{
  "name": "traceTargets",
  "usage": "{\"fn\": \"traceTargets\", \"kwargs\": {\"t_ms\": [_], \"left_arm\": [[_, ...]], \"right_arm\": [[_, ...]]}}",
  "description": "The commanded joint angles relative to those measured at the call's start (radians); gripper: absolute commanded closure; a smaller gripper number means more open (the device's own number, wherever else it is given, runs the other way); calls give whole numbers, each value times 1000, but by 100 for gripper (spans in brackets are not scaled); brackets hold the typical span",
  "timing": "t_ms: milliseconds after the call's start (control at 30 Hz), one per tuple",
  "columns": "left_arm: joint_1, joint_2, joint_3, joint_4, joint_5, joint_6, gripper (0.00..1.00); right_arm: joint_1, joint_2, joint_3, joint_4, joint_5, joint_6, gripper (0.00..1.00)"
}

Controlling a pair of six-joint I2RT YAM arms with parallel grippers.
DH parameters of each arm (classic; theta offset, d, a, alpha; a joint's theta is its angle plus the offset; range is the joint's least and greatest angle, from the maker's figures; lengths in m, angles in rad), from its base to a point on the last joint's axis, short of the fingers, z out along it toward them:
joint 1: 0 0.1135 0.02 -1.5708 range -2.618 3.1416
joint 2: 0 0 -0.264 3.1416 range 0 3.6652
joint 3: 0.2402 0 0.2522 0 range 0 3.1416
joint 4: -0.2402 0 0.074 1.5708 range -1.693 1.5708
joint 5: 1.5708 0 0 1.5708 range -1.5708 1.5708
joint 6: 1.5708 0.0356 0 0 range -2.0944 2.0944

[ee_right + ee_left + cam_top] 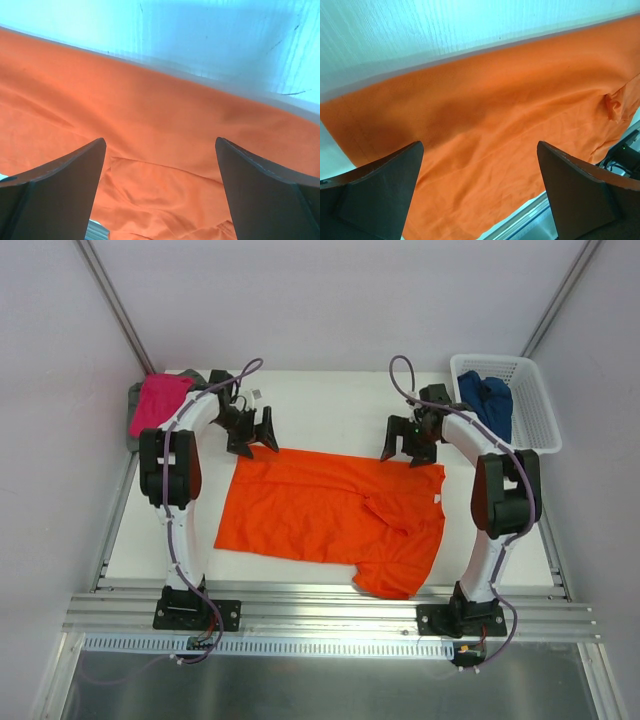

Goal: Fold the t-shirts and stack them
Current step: Fold the tshirt

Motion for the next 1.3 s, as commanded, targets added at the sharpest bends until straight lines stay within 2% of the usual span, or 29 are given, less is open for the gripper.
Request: {"fn": "traceTargets", "kwargs": {"t_ms": [0, 433, 767, 1000, 1267], "left_arm": [[-11, 19, 52, -14, 6, -1, 1], [-13, 86, 89, -12, -10, -26, 1], [-13, 186, 207, -12, -34, -46, 1], [-7, 216, 255, -14, -73, -44, 1], [6, 253, 286, -12, -91, -52, 1]], "right_arm": [[10, 19, 32, -25, 22, 9, 4], [7, 87, 4, -39, 36, 20, 4], [-21, 213, 216, -21, 99, -3, 4], [-29, 335, 455, 7, 128, -29, 4], [-24, 425, 549, 10, 83, -41, 4]]}}
